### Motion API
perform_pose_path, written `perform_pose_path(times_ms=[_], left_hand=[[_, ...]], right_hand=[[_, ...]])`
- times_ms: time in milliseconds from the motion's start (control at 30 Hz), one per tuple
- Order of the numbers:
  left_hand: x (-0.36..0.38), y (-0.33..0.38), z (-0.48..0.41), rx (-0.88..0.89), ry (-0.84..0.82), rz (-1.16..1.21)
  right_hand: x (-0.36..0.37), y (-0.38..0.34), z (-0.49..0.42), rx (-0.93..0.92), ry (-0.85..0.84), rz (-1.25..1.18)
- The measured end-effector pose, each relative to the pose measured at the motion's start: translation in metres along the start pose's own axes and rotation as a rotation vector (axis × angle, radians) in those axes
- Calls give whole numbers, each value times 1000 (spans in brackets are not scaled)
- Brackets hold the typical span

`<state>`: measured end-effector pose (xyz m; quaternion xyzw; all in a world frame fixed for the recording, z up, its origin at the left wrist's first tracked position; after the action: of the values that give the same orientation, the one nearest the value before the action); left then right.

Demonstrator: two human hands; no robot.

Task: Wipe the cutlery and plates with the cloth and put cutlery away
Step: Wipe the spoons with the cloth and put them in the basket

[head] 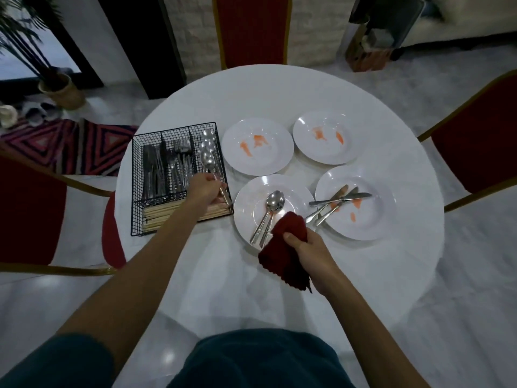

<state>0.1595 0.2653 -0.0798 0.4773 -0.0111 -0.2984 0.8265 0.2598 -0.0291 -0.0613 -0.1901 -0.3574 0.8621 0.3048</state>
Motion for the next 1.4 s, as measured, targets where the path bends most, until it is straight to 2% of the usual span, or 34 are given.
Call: perform_pose_path(times_ms=[133,300,500,633,733,833,933,1033,1133,1233,1400], left_hand=[[-14,26,-44,28,39,-146],[-22,32,-73,11,70,-294],[-11,64,-56,189,70,-554],[-7,67,-31,268,94,-473],[27,48,-3,324,-63,-454],[74,7,30,324,-273,-611],[91,-23,43,315,-244,-838],[99,-40,48,260,-248,-945],[98,-48,50,223,-264,-929],[92,-47,56,179,-292,-814],[81,-34,71,189,-280,-595]], right_hand=[[-18,8,-3,49,36,-73],[-16,20,3,94,-6,-126],[-12,24,2,107,-31,-143],[-9,28,2,129,-33,-220],[-9,27,1,147,-38,-297],[-13,30,-1,183,-18,-341],[-15,33,1,205,15,-370],[-17,30,6,172,-5,-407],[-23,17,17,79,-38,-362],[-26,16,26,30,-58,-337],[-35,27,28,81,1,-486]])
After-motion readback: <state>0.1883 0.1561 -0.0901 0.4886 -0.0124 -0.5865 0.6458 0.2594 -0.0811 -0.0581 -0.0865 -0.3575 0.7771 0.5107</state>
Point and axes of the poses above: each hand's wrist, its own z-axis away from the middle knuckle, its own x-axis out of the palm, y = z × x, the point moved 10 cm from there along -z, towards the middle knuckle, and after that the axes turned 4 degrees about z, right-handed, at the moved point
